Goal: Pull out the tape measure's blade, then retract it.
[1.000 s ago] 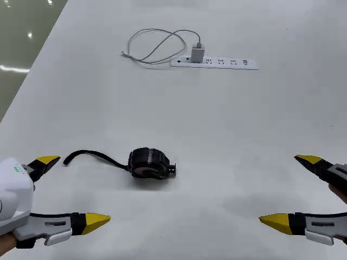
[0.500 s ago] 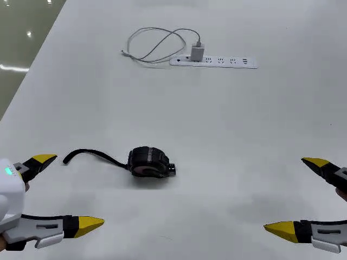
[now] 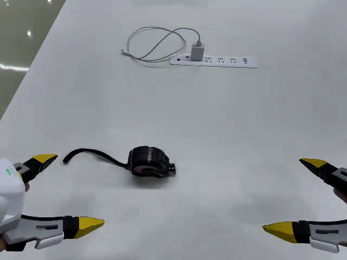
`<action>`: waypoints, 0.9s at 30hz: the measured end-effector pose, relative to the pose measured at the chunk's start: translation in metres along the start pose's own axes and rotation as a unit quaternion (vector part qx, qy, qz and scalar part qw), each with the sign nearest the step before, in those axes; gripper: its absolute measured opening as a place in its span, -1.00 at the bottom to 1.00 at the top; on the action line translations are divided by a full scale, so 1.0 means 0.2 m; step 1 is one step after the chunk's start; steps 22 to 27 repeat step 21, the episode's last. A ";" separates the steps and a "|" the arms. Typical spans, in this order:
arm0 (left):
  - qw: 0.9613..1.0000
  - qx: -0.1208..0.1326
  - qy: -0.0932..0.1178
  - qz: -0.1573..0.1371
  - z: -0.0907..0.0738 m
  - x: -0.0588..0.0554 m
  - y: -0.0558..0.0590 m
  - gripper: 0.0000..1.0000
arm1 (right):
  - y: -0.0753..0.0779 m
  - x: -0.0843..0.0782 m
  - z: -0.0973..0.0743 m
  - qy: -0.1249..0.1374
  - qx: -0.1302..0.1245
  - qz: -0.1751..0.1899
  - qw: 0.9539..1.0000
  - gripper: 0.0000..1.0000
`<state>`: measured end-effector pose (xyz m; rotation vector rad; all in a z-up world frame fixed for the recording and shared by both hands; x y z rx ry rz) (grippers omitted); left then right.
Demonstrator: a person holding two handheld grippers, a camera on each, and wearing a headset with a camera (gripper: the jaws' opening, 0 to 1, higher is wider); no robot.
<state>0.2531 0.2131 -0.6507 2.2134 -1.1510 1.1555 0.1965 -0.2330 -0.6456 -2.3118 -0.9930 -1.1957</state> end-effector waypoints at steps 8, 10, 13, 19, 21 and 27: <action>1.000 -0.006 -0.006 -0.005 0.00 0.00 0.01 0.72 | -0.01 -0.01 0.00 0.001 0.001 0.004 1.000 0.98; 1.000 -0.006 -0.007 0.003 0.00 0.00 0.02 0.78 | -0.01 -0.01 0.00 0.001 0.001 0.004 1.000 0.98; 1.000 -0.007 -0.005 0.004 0.01 0.00 0.02 0.81 | -0.01 -0.01 0.00 0.000 0.002 0.006 1.000 0.98; 1.000 -0.006 -0.002 0.002 0.01 0.01 0.01 0.85 | -0.01 -0.02 0.00 0.000 0.002 0.006 1.000 0.98; 1.000 -0.007 -0.002 0.003 0.01 0.01 0.02 0.86 | -0.01 -0.02 0.00 -0.001 0.002 0.007 1.000 0.98; 1.000 -0.007 -0.002 0.003 0.01 0.01 0.02 0.86 | -0.01 -0.02 0.00 -0.001 0.002 0.007 1.000 0.98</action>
Point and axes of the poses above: the centre of the closed fingertips' face, and the gripper's own axes: z roughly forward along the fingers, y roughly to its right, x roughly out of its top, the point moved 9 cm from there along -z, roughly backward along the fingers, and after that the axes turned 3 degrees about y, right-handed, at the moved point
